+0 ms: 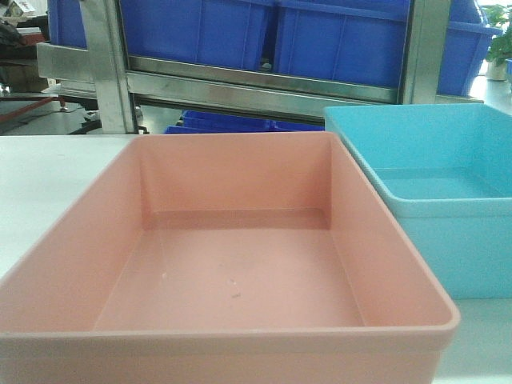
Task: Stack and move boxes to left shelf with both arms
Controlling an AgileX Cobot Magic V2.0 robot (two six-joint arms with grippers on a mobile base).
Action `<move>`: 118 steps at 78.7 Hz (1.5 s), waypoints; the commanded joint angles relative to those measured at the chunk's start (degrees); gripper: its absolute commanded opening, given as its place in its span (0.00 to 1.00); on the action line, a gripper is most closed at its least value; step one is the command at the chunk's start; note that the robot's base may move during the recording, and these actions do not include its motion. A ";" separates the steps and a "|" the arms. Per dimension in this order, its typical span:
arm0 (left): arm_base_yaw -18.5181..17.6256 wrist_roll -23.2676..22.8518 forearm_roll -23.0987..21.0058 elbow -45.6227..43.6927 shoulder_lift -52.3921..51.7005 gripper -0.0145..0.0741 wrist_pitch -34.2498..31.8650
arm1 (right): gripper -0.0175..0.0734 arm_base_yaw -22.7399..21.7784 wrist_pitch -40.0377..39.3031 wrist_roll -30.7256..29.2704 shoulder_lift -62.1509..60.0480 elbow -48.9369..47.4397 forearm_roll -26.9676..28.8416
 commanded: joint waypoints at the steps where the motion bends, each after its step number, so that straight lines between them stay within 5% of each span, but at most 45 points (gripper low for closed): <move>1: 0.30 0.45 -1.63 1.15 -4.64 0.64 -7.07 | 0.25 -0.11 -4.98 -0.70 -1.13 -1.34 0.01; 27: 9.32 0.45 -3.33 15.27 -20.58 0.64 -12.71 | 0.25 -0.11 -4.98 -0.70 -1.13 -1.34 0.01; 47: 9.77 0.45 -3.33 21.06 -30.96 0.64 -13.29 | 0.25 -0.11 -4.98 -0.70 -1.13 -1.34 0.01; 105: 9.77 0.45 -3.33 21.06 -30.97 0.64 -12.66 | 0.25 -0.11 -5.07 -0.75 -1.13 -1.34 0.01; 118: 9.77 0.45 -3.33 21.06 -30.97 0.64 -12.66 | 0.25 -0.11 -11.91 -0.75 -1.13 -1.34 0.01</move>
